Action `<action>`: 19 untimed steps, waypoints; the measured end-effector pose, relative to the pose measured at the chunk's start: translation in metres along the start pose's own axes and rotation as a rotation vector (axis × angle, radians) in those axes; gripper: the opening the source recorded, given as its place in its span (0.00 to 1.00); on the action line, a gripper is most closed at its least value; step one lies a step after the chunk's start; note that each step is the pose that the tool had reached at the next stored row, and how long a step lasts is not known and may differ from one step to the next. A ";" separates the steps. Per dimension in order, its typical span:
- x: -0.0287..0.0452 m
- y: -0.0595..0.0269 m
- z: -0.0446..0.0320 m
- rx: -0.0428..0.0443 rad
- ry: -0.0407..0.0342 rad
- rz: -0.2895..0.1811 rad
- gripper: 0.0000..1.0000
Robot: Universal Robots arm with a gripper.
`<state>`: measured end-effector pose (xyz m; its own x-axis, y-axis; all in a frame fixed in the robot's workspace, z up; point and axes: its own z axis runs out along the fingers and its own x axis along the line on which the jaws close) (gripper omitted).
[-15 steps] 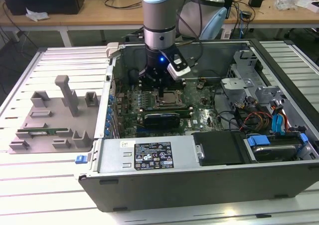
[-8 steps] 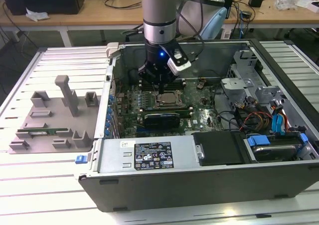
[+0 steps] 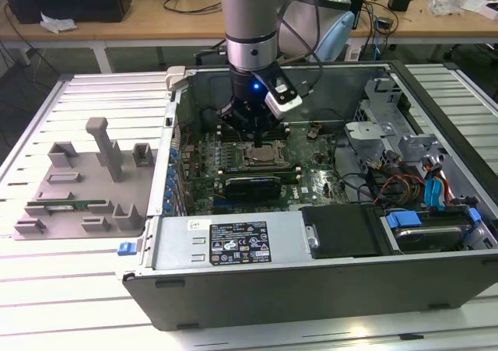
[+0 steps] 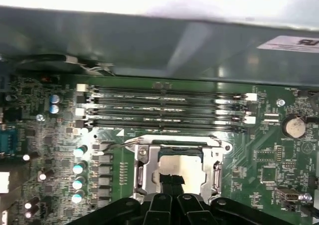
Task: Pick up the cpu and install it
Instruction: 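Close the cpu cover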
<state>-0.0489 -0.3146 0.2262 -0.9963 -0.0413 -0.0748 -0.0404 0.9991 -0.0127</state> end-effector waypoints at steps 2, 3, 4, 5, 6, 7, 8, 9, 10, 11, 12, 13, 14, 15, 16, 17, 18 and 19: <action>-0.0015 0.0000 0.0004 0.0029 0.0004 0.022 0.11; -0.0020 -0.0001 0.0005 0.0142 0.0010 0.045 0.11; -0.0027 -0.0001 0.0005 0.0272 0.0014 0.057 0.11; -0.0029 -0.0001 0.0005 0.0346 0.0016 0.062 0.11; -0.0031 -0.0001 0.0006 0.0419 0.0018 0.066 0.11; -0.0034 -0.0001 0.0006 0.0437 0.0017 0.066 0.11; -0.0042 -0.0001 0.0006 0.0438 0.0018 0.066 0.11; -0.0056 -0.0001 0.0008 0.0437 0.0018 0.066 0.11; -0.0085 -0.0002 0.0010 0.0437 0.0017 0.066 0.11; -0.0104 -0.0003 0.0011 0.0437 0.0019 0.065 0.11; -0.0110 -0.0004 0.0011 0.0439 0.0021 0.065 0.11; -0.0110 -0.0003 0.0004 0.0444 0.0024 0.065 0.11; -0.0112 -0.0003 -0.0014 0.0442 0.0022 0.065 0.11; -0.0113 -0.0004 -0.0030 0.0443 0.0022 0.065 0.11; -0.0115 -0.0004 -0.0055 0.0442 0.0021 0.065 0.11; -0.0117 -0.0004 -0.0071 0.0442 0.0021 0.065 0.11; -0.0118 -0.0005 -0.0098 0.0443 0.0022 0.065 0.11; -0.0121 -0.0005 -0.0132 0.0447 0.0023 0.065 0.11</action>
<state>-0.0378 -0.3144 0.2403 -0.9969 0.0240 -0.0747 0.0280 0.9982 -0.0524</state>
